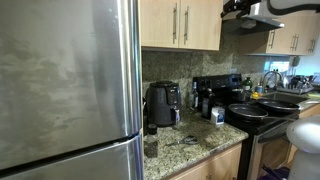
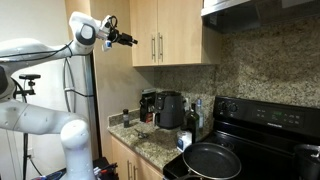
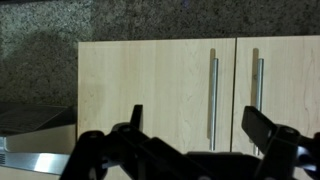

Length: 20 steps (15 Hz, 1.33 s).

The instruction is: Open the right overhead cabinet door

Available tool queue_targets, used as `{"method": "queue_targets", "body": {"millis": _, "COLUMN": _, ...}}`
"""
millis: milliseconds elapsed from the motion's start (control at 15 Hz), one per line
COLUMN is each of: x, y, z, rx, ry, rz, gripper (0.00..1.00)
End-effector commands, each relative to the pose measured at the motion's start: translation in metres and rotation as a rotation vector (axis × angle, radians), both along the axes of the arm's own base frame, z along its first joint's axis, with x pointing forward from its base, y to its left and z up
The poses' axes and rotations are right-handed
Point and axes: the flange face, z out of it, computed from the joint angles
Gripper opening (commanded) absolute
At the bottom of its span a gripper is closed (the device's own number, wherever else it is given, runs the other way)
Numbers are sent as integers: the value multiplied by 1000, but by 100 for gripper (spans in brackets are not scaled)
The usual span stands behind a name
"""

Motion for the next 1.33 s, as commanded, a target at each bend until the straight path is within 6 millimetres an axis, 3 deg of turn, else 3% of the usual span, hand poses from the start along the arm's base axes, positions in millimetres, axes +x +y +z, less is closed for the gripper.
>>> {"method": "queue_targets", "body": {"millis": 0, "x": 67, "y": 23, "z": 11, "rx": 25, "ry": -11, "rz": 31, "gripper": 100}}
{"method": "queue_targets", "body": {"millis": 133, "x": 97, "y": 32, "z": 23, "rx": 57, "ry": -26, "rz": 41, "gripper": 100}}
{"method": "queue_targets", "body": {"millis": 267, "x": 112, "y": 37, "z": 37, "rx": 97, "ry": -42, "rz": 29, "gripper": 100}}
{"method": "queue_targets", "body": {"millis": 333, "x": 93, "y": 33, "z": 18, "rx": 67, "ry": -22, "rz": 35, "gripper": 100}}
{"method": "queue_targets", "body": {"millis": 467, "x": 109, "y": 35, "z": 28, "rx": 89, "ry": -26, "rz": 33, "gripper": 100}}
{"method": "queue_targets", "body": {"millis": 533, "x": 109, "y": 33, "z": 21, "rx": 69, "ry": -8, "rz": 26, "gripper": 100}}
{"method": "queue_targets", "body": {"millis": 1267, "x": 214, "y": 43, "z": 8, "rx": 112, "ry": -101, "rz": 53, "gripper": 100}}
